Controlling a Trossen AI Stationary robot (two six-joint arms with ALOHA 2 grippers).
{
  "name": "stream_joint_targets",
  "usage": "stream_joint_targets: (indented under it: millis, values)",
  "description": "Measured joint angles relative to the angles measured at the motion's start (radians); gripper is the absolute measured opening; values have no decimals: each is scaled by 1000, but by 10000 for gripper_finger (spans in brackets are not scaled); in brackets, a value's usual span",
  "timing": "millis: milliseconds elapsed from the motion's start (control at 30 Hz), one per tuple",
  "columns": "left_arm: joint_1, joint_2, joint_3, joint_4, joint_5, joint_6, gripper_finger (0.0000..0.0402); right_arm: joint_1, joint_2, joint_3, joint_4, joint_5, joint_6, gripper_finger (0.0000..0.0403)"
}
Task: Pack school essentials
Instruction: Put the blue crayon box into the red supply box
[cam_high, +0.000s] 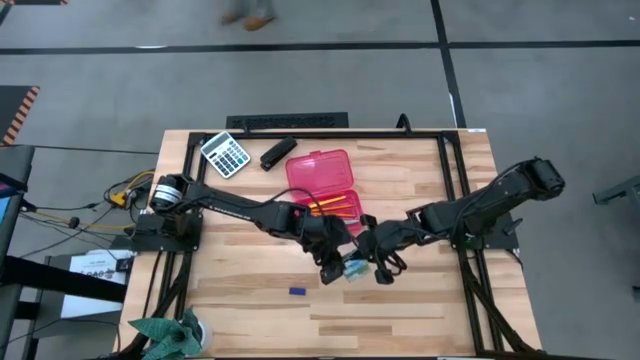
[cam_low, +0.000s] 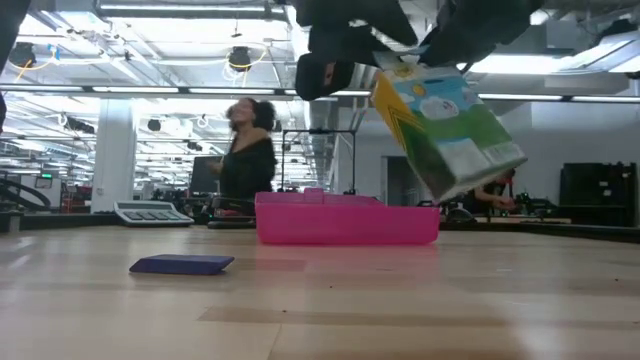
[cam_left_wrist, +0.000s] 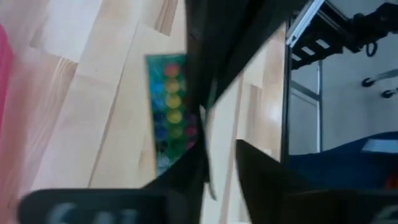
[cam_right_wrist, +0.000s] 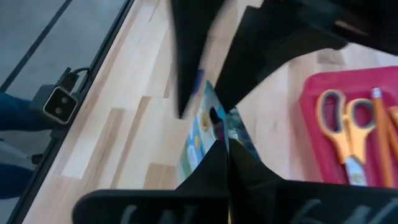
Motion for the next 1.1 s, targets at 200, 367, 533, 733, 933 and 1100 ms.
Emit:
stream_joint_targets:
  millis: [200, 367, 533, 733, 933, 1100]
  values:
    - [11, -81, 1, -105, 11, -19, 189, -111, -60, 0, -19, -91, -48, 1]
    - [2, -203, 0, -214, -70, -21, 230, -304, -92, 0, -58, -206, -108, 1]
    - [-16, -303, 0, -232, -235, -47, 235, -511, -33, 0, -42, -407, -137, 1]
    - [-45, -367, 0, -248, -352, -75, 226, -651, 79, -1, 13, -602, -129, 0]
    - [-62, -374, 0, -285, -387, -82, 221, -694, 147, 0, 58, -684, -115, 0]
    - [-63, -374, -3, -300, -397, -84, 221, -698, 205, -1, 71, -702, -111, 0]
